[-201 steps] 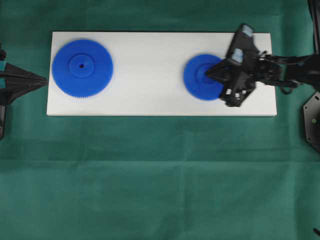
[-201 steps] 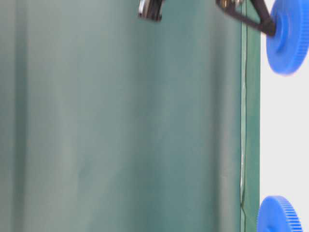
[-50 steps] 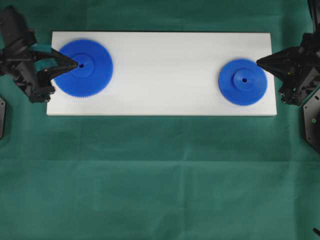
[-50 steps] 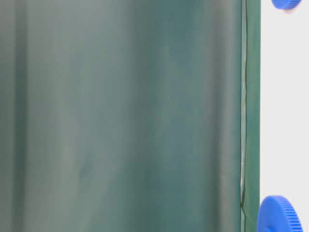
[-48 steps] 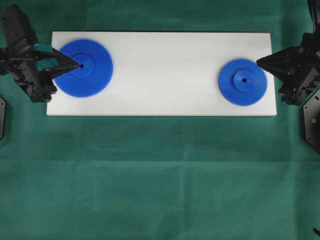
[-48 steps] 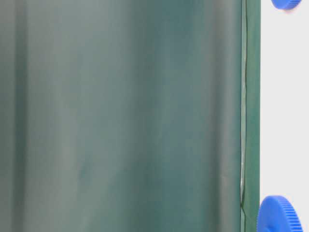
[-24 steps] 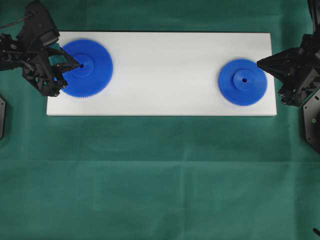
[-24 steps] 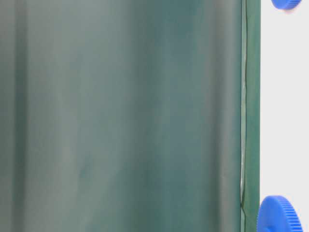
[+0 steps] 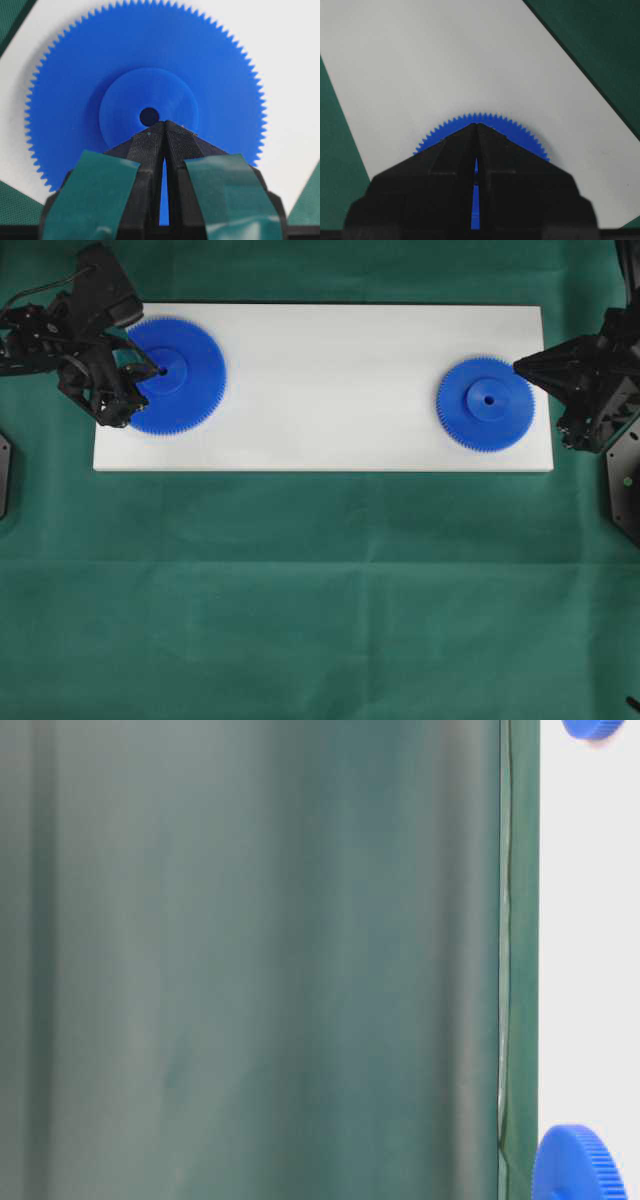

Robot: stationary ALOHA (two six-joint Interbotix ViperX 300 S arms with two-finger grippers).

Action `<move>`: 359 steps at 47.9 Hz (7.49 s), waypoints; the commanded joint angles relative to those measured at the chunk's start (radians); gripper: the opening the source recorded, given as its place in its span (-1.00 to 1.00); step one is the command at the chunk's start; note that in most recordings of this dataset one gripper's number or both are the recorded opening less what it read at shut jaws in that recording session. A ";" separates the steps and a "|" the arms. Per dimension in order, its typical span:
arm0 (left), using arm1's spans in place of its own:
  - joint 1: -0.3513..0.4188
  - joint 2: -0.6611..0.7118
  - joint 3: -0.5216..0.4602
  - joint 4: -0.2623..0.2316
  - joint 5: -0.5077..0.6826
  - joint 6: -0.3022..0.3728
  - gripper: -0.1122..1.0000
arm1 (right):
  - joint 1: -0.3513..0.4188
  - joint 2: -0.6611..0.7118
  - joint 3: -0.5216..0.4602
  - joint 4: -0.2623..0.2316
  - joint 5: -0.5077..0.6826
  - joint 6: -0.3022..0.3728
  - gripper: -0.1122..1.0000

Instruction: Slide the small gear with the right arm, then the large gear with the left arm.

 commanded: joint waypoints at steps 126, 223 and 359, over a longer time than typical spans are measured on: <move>-0.216 0.804 -0.939 0.005 0.129 0.051 -0.79 | 0.005 -0.089 0.017 -0.002 -0.006 0.000 0.12; -0.227 0.764 -0.946 0.006 0.196 0.051 -0.79 | 0.006 -0.133 0.035 -0.002 -0.002 0.003 0.12; -0.069 -0.336 -0.064 0.002 0.071 0.015 -0.79 | 0.064 -0.086 -0.017 0.002 -0.028 0.005 0.12</move>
